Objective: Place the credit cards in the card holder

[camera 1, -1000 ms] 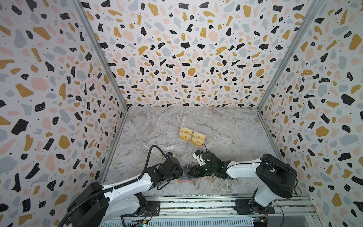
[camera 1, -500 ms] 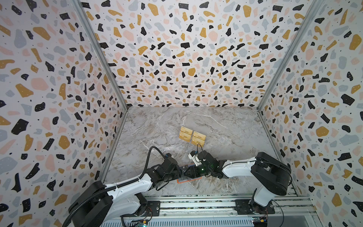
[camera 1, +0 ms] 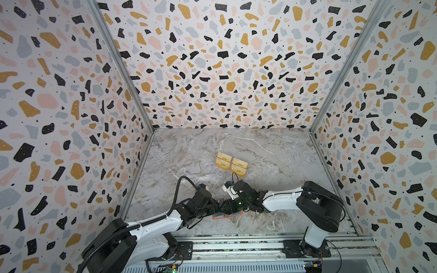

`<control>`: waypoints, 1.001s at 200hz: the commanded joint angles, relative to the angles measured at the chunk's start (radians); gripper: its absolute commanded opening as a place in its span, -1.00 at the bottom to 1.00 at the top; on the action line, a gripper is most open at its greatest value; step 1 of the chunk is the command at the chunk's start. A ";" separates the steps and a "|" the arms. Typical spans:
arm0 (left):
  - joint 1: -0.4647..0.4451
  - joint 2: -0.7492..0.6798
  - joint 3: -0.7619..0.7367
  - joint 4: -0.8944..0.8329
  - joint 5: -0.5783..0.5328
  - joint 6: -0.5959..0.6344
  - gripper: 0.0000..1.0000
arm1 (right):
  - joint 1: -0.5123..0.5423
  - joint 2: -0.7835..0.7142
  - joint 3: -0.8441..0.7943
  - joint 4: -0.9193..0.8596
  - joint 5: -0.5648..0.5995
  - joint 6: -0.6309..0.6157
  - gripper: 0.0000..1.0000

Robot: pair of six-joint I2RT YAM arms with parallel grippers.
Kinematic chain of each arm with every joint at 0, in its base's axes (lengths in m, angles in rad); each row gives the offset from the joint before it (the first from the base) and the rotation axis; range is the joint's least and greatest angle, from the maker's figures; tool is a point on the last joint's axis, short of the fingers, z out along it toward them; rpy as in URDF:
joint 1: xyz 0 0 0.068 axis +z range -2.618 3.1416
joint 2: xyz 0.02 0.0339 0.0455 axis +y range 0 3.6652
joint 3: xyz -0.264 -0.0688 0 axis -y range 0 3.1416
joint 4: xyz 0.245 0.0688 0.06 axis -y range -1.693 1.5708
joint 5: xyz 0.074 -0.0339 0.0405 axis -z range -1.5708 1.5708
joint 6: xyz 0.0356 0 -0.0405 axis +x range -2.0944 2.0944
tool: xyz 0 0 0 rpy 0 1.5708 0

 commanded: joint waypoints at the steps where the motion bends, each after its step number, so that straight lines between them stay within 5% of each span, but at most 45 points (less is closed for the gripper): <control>1: -0.007 0.000 -0.016 0.046 0.068 0.006 -0.08 | 0.036 0.017 0.057 0.003 -0.017 -0.045 -0.09; 93: -0.007 -0.031 -0.045 0.060 0.074 -0.026 -0.16 | 0.043 0.024 0.055 0.016 -0.008 -0.086 -0.09; 200: -0.007 -0.031 -0.021 0.014 0.039 -0.010 -0.16 | 0.044 -0.121 0.034 -0.233 0.140 -0.113 0.10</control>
